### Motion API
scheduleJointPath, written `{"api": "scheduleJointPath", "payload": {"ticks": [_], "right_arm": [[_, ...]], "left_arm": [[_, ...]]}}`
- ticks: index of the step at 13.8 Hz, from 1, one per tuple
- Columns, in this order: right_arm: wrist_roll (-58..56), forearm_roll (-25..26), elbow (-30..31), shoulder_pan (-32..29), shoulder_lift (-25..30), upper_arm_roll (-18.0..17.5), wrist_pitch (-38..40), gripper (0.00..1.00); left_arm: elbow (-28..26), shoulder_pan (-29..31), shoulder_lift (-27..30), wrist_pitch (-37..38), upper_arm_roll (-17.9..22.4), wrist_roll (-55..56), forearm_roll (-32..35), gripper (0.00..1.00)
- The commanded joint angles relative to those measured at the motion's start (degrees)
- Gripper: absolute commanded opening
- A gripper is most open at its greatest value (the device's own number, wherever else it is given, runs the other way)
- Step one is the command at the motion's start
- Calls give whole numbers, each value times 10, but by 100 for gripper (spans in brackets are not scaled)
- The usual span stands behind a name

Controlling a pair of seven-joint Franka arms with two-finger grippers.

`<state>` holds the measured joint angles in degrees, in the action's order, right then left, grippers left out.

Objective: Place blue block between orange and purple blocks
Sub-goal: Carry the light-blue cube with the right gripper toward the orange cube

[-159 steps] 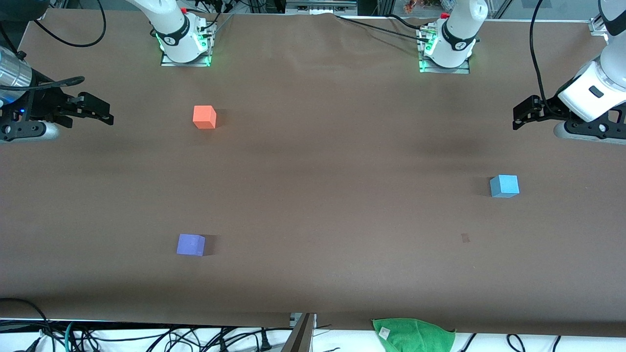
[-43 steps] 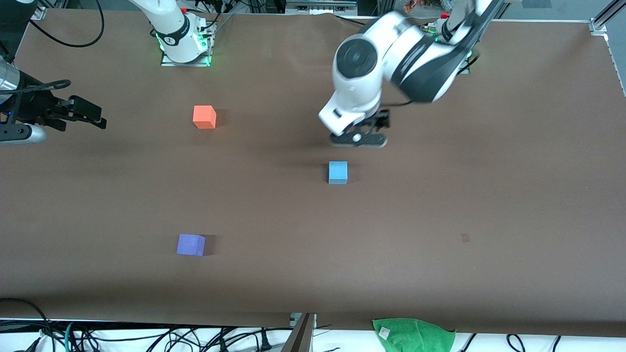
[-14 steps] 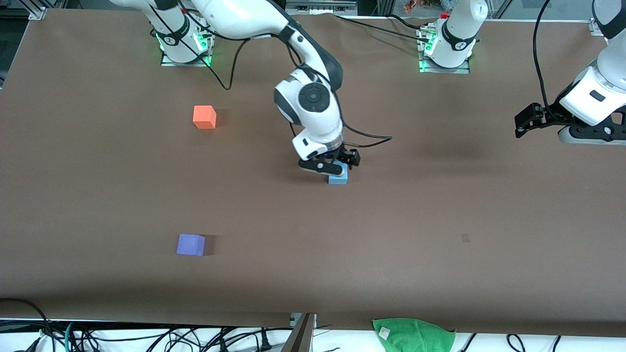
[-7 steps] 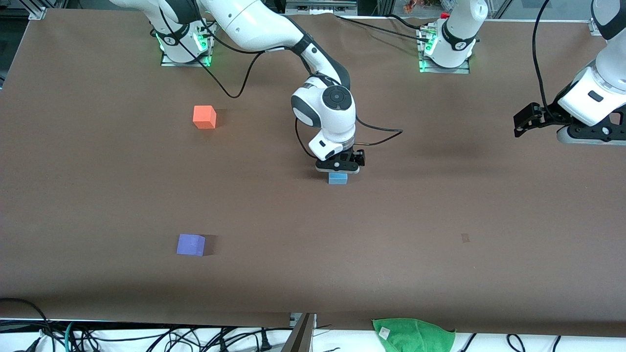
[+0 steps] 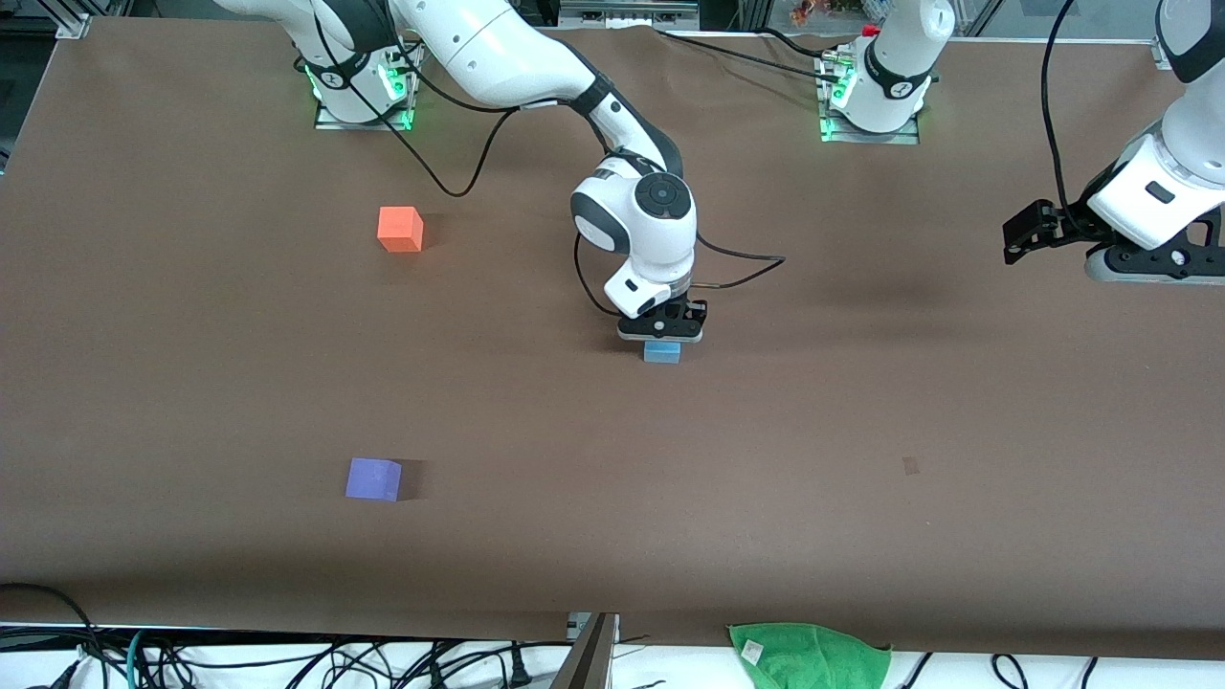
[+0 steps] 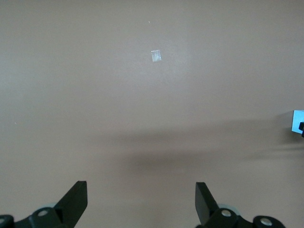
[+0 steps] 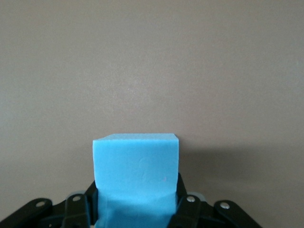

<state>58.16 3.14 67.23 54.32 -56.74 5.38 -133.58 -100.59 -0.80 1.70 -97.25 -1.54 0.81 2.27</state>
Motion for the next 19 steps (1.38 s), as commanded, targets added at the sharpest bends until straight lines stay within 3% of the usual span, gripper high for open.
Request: {"api": "scheduleJointPath", "payload": {"ticks": [1,4,6,10,14,16,19], "right_arm": [[-22,7,-16,-11,-1,1,11,19],[-84,-1,-9,-49,28,1,59,19],[-140,-5,37,-98,78,-1,92,19],[-289,-28,228,-204,211,1,95,21],[-372,-31,444,-265,347,12,34,22],[-393,-32,532,-266,371,33,-50,23],[-407,-32,570,-269,367,44,-114,25]], "left_arm": [[1,-4,2,7,7,-7,-11,100],[1,-5,2,7,7,-7,-11,100],[1,-5,2,7,7,-7,-11,100],[1,-5,2,7,7,-7,-11,100],[1,-5,2,7,7,-7,-11,100],[1,-5,2,7,7,-7,-11,100],[1,-5,2,7,7,-7,-11,100]]}}
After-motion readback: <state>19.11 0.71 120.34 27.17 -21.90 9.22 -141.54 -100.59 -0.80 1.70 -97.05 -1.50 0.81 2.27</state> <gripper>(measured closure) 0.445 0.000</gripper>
